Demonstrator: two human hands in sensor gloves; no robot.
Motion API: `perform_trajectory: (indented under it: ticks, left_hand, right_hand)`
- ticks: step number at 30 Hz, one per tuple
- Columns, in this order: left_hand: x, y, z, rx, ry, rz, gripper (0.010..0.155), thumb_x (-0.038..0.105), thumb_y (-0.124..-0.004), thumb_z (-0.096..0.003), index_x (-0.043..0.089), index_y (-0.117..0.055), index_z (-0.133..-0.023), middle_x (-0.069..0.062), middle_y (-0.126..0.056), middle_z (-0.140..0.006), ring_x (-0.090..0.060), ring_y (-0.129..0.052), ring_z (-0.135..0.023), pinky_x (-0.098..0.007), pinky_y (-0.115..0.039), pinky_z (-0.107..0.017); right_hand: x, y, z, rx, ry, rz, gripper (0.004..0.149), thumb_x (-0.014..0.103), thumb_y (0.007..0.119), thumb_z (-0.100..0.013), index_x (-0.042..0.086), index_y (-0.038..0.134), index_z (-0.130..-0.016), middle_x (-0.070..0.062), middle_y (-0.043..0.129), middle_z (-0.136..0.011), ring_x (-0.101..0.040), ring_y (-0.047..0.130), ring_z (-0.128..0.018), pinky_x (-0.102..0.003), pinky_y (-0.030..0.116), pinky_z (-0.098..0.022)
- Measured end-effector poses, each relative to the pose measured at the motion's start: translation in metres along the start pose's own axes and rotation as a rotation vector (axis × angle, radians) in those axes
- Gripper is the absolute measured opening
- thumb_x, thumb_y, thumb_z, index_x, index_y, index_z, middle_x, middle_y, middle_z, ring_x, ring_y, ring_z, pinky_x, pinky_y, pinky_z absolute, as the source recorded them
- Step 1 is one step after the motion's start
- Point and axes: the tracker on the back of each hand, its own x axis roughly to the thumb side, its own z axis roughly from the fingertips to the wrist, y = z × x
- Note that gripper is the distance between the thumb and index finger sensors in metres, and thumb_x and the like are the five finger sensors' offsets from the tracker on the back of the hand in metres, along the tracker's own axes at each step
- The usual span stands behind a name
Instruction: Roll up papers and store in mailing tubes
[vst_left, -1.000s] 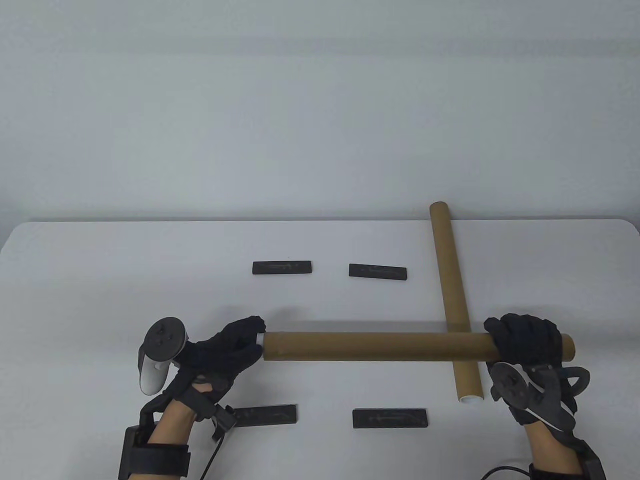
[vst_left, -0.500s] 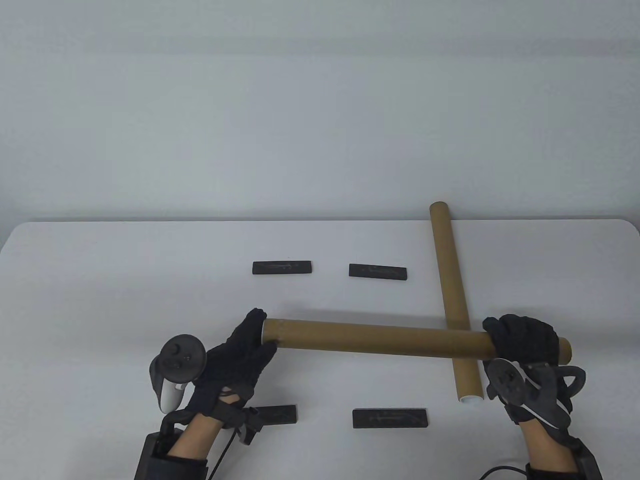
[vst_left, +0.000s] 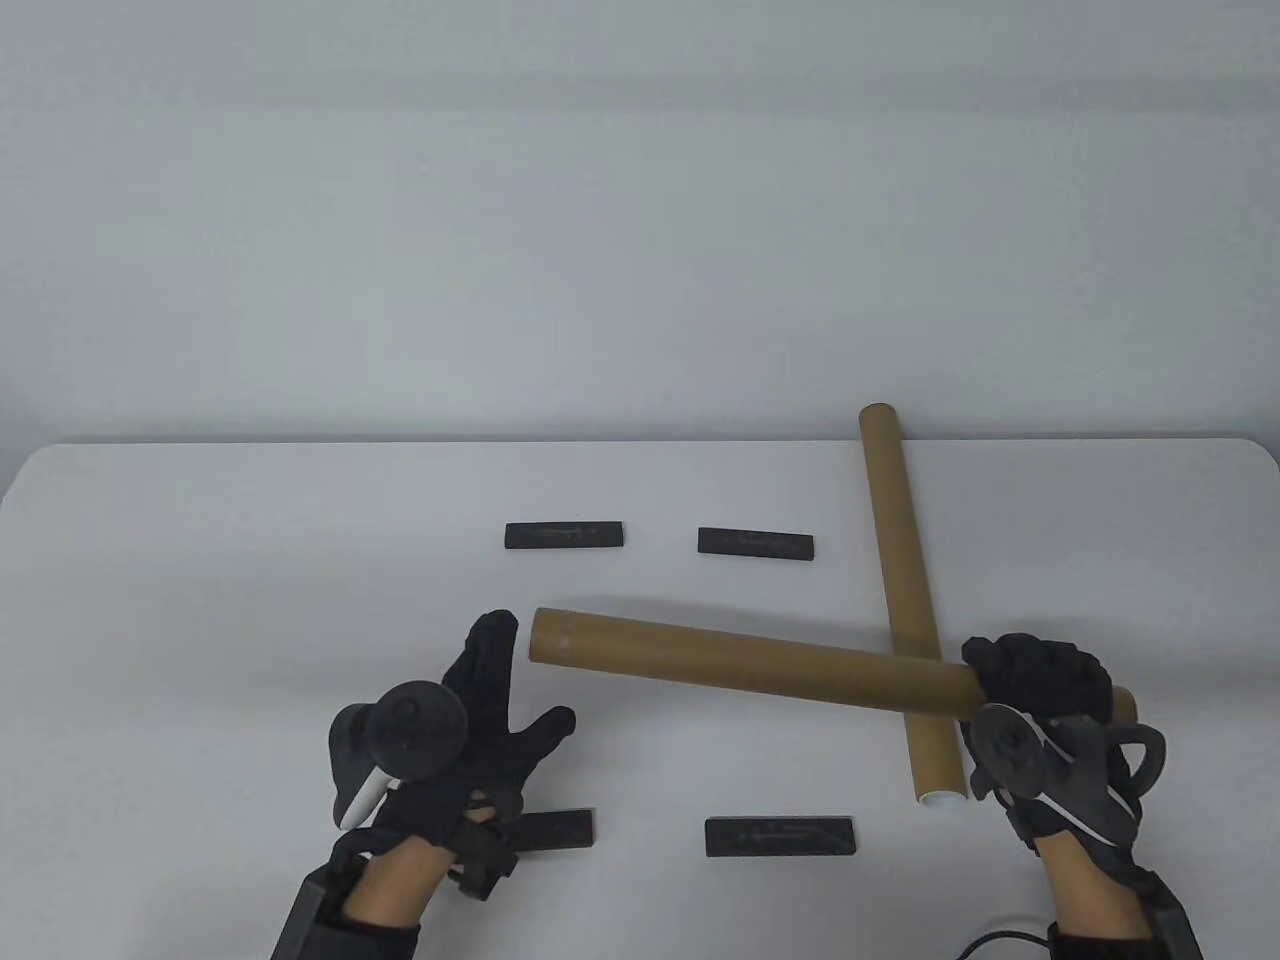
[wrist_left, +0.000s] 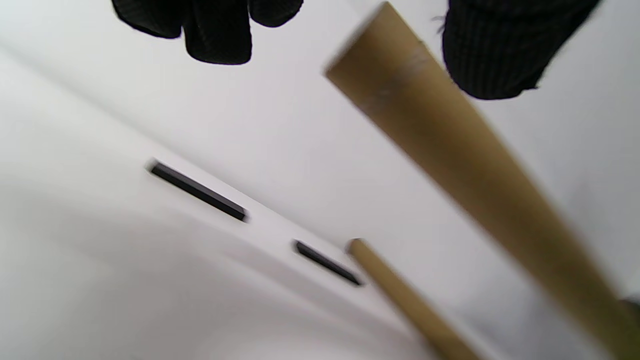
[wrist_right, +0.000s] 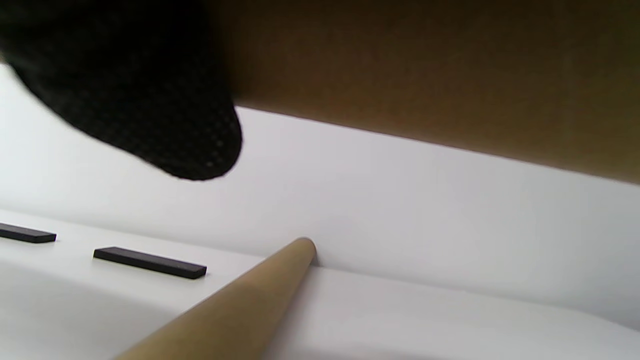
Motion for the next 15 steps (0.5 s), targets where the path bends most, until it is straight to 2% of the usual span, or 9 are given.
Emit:
perform_trajectory:
  ticks: [3, 6, 9, 10, 15]
  left_hand:
    - [-0.009, -0.005, -0.001, -0.03, 0.006, -0.279, 0.099, 0.067, -0.077, -0.0385, 0.019, -0.031, -0.112, -0.016, -0.044, -0.116, -0.049, -0.064, -0.103, -0.06, -0.059, -0.072]
    - [-0.016, -0.01, -0.003, -0.095, 0.065, -0.411, 0.097, 0.068, -0.076, -0.0378, 0.024, -0.032, -0.112, -0.012, -0.045, -0.118, -0.048, -0.061, -0.106, -0.06, -0.057, -0.074]
    - [-0.019, -0.01, -0.005, -0.113, 0.107, -0.401, 0.095, 0.067, -0.075, -0.0379, 0.025, -0.034, -0.112, -0.011, -0.046, -0.118, -0.049, -0.059, -0.107, -0.06, -0.057, -0.074]
    - [-0.019, -0.009, -0.006, -0.111, 0.113, -0.386, 0.094, 0.067, -0.075, -0.0385, 0.025, -0.035, -0.112, -0.011, -0.047, -0.118, -0.049, -0.06, -0.107, -0.06, -0.056, -0.075]
    - [-0.019, -0.011, -0.006, -0.12, 0.079, -0.372, 0.092, 0.067, -0.073, -0.0386, 0.027, -0.034, -0.112, -0.009, -0.046, -0.119, -0.048, -0.058, -0.108, -0.06, -0.056, -0.075]
  right_hand:
    - [-0.014, -0.001, -0.002, 0.101, 0.039, -0.064, 0.07, 0.042, 0.105, -0.037, 0.024, 0.074, -0.098, -0.007, 0.084, -0.091, -0.041, 0.091, -0.078, -0.068, 0.075, -0.061]
    - [-0.029, 0.0, -0.004, 0.166, 0.125, -0.16, 0.073, 0.045, 0.104, -0.039, 0.02, 0.073, -0.1, -0.008, 0.087, -0.09, -0.041, 0.095, -0.073, -0.067, 0.081, -0.056]
    - [-0.042, 0.008, -0.006, 0.216, 0.258, -0.241, 0.074, 0.047, 0.102, -0.041, 0.016, 0.072, -0.101, -0.011, 0.088, -0.088, -0.041, 0.099, -0.068, -0.065, 0.086, -0.05]
    - [-0.048, 0.012, -0.008, 0.265, 0.311, -0.292, 0.074, 0.048, 0.1, -0.043, 0.014, 0.071, -0.102, -0.012, 0.087, -0.088, -0.041, 0.099, -0.067, -0.063, 0.087, -0.048]
    - [-0.07, 0.038, -0.015, 0.373, 0.515, -0.411, 0.08, 0.049, 0.096, -0.046, 0.004, 0.065, -0.104, -0.017, 0.085, -0.087, -0.039, 0.102, -0.062, -0.059, 0.094, -0.04]
